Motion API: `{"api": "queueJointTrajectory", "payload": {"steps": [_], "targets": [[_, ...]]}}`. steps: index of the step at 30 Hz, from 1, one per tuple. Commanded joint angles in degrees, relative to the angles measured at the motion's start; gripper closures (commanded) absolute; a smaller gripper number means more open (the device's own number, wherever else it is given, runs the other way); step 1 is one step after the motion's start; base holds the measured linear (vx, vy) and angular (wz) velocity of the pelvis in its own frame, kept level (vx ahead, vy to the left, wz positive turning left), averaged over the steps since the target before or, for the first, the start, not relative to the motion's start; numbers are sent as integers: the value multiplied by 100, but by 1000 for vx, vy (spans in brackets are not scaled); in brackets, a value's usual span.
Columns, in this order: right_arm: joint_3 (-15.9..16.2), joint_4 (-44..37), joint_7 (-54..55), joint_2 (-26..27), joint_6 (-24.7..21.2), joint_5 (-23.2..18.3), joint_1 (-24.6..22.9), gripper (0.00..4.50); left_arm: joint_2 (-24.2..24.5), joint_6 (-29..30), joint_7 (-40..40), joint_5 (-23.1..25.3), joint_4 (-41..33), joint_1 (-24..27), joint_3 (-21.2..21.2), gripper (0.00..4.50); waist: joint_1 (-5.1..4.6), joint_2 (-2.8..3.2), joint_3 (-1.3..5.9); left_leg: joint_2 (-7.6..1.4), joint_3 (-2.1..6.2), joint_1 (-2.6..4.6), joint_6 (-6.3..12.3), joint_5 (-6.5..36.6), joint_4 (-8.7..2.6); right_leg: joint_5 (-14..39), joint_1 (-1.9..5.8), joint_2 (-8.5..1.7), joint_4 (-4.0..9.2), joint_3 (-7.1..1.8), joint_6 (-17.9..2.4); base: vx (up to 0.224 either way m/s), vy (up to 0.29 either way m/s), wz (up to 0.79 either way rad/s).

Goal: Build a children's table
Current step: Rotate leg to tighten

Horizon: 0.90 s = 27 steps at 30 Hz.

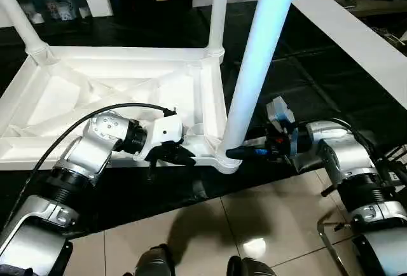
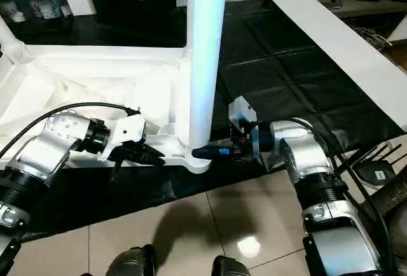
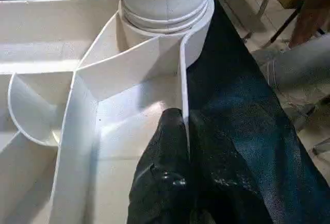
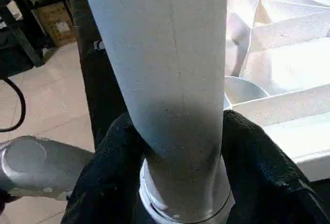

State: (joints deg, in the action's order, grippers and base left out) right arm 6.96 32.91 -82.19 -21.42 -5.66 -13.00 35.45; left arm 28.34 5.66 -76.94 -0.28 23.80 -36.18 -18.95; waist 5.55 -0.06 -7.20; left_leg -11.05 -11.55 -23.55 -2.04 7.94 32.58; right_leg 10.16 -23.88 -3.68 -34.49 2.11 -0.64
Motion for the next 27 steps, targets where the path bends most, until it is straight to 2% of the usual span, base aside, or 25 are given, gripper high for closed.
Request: {"api": "queueJointTrajectory", "payload": {"steps": [1, 4, 6, 8, 9, 10, 11, 12, 14, 16, 17, 20, 22, 23, 24, 25, 27], "targets": [[33, -213, 337, 172, -280, -90, -158, 259, -213, 181, 300, -2, -167, -111, -14, 450, -24, 38, 458, -272, 88, 249, 403, 1035, -321, 492, 242, -399, 288, -206, -1708, 0, 0, 0], [-117, -358, 1360, 551, -516, 5, -378, 259, -508, 444, 737, 11, -215, -165, 53, 450, -48, 26, 426, -263, 96, 241, 247, 1349, -354, 1034, 231, -419, 349, -217, -1604, 0, 0, 0], [-113, -461, 1935, 808, -520, 158, -547, 259, -752, 612, 1091, 55, -188, -216, 84, 450, -85, 50, 401, -259, 126, 267, 15, 1701, -393, 1688, 203, -453, 419, -241, -1412, 0, 0, 0], [-128, -493, 2665, 1129, -500, 369, -625, 259, -1053, 761, 1570, 163, -51, -302, 115, 450, -110, 38, 394, -238, 153, 259, -112, 1846, -416, 2094, 218, -462, 449, -234, -1241, 0, 0, 0], [-131, -494, 2718, 1152, -500, 382, -628, 259, -1073, 770, 1605, 172, -40, -309, 117, 450, -133, 33, 396, -235, 152, 286, -152, 1939, -416, 2191, 186, -461, 480, -241, -1187, 0, 0, 0], [-186, -527, 3417, 1476, -550, 517, -624, 259, -1319, 883, 2018, 261, 105, -406, 137, 450, -147, 33, 400, -235, 161, 287, -155, 1974, -415, 2244, 191, -468, 489, -240, -1167, 0, 0, 0], [-248, -533, 3906, 1727, -617, 574, -598, 259, -1497, 997, 2298, 300, 219, -493, 167, 450, -178, 41, 386, -226, 156, 282, -196, 2032, -424, 2331, 161, -449, 500, -241, -1120, 0, 0, 0], [-263, -534, 4003, 1778, -629, 581, -591, 259, -1529, 1016, 2351, 308, 240, -510, 173, 450, -197, 39, 401, -216, 166, 293, -229, 2089, -423, 2393, 154, -454, 507, -236, -1089, 0, 0, 0], [-364, -549, 4754, 2156, -710, 654, -532, 259, -1758, 1152, 2770, 403, 413, -647, 241, 450, -216, 40, 395, -212, 179, 275, -214, 2087, -433, 2408, 159, -450, 520, -233, -1035, 0, 0, 0], [-382, -552, 5003, 2283, -708, 700, -509, 259, -1820, 1174, 2894, 455, 471, -692, 255, 450, -215, 41, 411, -210, 172, 290, -200, 2085, -425, 2352, 150, -450, 533, -238, -1002, 0, 0, 0], [-442, -529, 5459, 2512, -701, 749, -445, 259, -1923, 1223, 3152, 526, 573, -766, 309, 450, -216, 72, 411, -211, 175, 282, -200, 2094, -432, 2296, 144, -446, 526, -241, -998, 0, 0, 0], [-540, -466, 6237, 2999, -614, 815, -305, 259, -2098, 1313, 3612, 668, 765, -905, 420, 450, -235, 72, 419, -204, 176, 282, -254, 2088, -448, 2081, 133, -428, 507, -236, -1013, 0, 0, 0], [-510, -510, 6217, 3119, -512, 803, -324, 259, -2113, 1305, 3707, 707, 812, -939, 430, 450, -232, 75, 423, -200, 169, 280, -225, 2109, -445, 1960, 140, -426, 511, -242, -984, 0, 0, 0], [-444, -600, 6073, 3103, -472, 795, -382, 224, -2089, 1286, 3657, 699, 790, -931, 420, 450, -232, 70, 421, -199, 168, 269, -200, 2093, -449, 1870, 148, -423, 504, -242, -985, 0, 0, 0], [-405, -660, 5999, 3080, -468, 791, -421, 224, -2072, 1274, 3614, 688, 772, -923, 411, 450, -226, 63, 424, -199, 164, 263, -168, 2030, -446, 1742, 161, -424, 495, -244, -987, 0, 0, 0], [-405, -660, 5999, 3080, -468, 791, -421, 203, -2072, 1274, 3614, 688, 772, -923, 411, 450, -224, 67, 424, -199, 162, 259, -151, 2002, -448, 1684, 165, -423, 489, -244, -994, 0, 0, 0], [-399, -791, 5593, 2705, -392, 765, -555, 183, -1918, 1191, 3368, 662, 666, -828, 380, 450, -220, 43, 427, -193, 153, 253, -72, 1917, -441, 1561, 184, -427, 484, -243, -1008, 0, 0, 0]]}}
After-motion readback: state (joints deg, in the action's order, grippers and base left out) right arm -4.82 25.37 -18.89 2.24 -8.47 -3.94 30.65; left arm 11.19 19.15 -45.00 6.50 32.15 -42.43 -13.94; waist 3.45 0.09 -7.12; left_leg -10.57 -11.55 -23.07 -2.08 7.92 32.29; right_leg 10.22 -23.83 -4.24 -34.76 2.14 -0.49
